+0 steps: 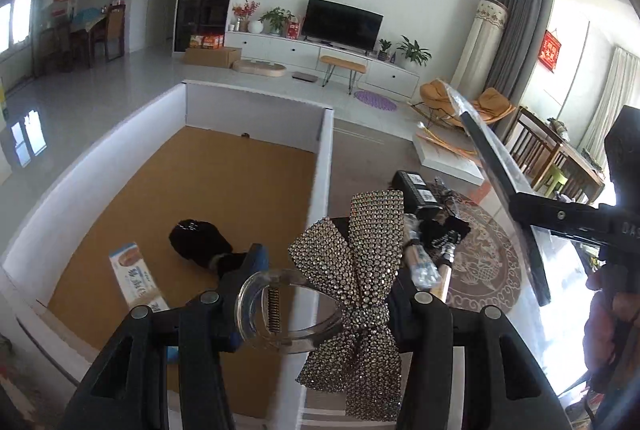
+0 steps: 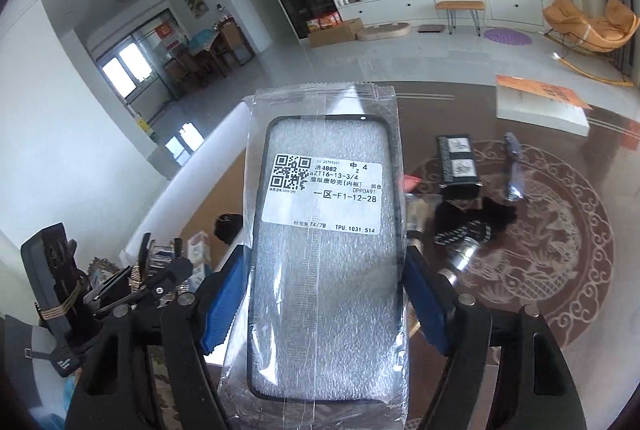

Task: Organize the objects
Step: 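Carry the bow clip and phone case into the bin and open both tools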

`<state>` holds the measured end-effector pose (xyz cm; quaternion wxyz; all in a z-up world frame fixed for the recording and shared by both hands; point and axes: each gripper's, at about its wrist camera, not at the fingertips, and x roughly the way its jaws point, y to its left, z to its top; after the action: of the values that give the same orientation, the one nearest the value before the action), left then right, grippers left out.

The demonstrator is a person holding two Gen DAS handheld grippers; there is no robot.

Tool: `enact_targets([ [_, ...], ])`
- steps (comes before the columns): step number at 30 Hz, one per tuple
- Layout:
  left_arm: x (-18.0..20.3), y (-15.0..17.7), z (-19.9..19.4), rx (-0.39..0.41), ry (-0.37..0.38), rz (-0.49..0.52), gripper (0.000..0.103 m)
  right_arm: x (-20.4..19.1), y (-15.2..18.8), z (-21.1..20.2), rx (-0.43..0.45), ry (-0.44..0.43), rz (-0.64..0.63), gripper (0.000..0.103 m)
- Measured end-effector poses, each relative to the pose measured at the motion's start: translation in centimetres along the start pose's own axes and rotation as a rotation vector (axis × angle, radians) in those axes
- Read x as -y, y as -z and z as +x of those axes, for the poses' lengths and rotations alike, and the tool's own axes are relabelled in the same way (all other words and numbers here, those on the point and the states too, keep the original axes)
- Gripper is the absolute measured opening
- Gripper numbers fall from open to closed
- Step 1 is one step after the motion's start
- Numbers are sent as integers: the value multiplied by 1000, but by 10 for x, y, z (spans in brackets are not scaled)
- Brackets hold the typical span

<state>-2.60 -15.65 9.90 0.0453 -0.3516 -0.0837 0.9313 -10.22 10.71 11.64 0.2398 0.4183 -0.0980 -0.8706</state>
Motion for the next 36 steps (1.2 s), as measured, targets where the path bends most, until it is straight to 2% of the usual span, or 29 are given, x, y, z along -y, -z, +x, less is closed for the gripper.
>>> enact_targets([
  [4, -76, -14, 12, -33, -145, -77, 51, -82, -20, 48, -25, -111, -73, 75],
  [8, -129, -12, 28, -81, -283, -108, 51, -142, -20, 98, -73, -150, -150, 76],
  [11, -152, -5, 39, -125, -343, -139, 53, -164, -9, 137, -150, -173, -173, 85],
  [14, -158, 4, 39, -134, -345, -163, 69, -161, 4, 147, -162, -185, -150, 87],
  [16, -150, 8, 33, -98, -344, -158, 77, -146, 12, 140, -138, -174, -140, 91],
  [19, -125, 14, 23, -66, -297, -129, 78, -105, 23, 120, -74, -87, -145, 94],
  [23, -63, 22, 12, -47, -157, -69, 78, -17, 46, 87, 4, 123, -141, 97],
  [26, -4, 30, 8, -49, -18, 14, 78, 57, 72, 66, -1, 306, -118, 97],
  [29, 55, 41, 11, -66, 82, 99, 83, 126, 97, 43, -49, 447, -52, 97],
  [31, 88, 54, 19, -87, 137, 123, 98, 160, 115, 24, -57, 509, 11, 97],
  [33, 112, 70, 35, -120, 174, 141, 98, 184, 130, 7, -47, 556, 65, 97],
  [36, 137, 93, 70, -184, 175, 185, 98, 207, 149, -10, -46, 599, 114, 97],
])
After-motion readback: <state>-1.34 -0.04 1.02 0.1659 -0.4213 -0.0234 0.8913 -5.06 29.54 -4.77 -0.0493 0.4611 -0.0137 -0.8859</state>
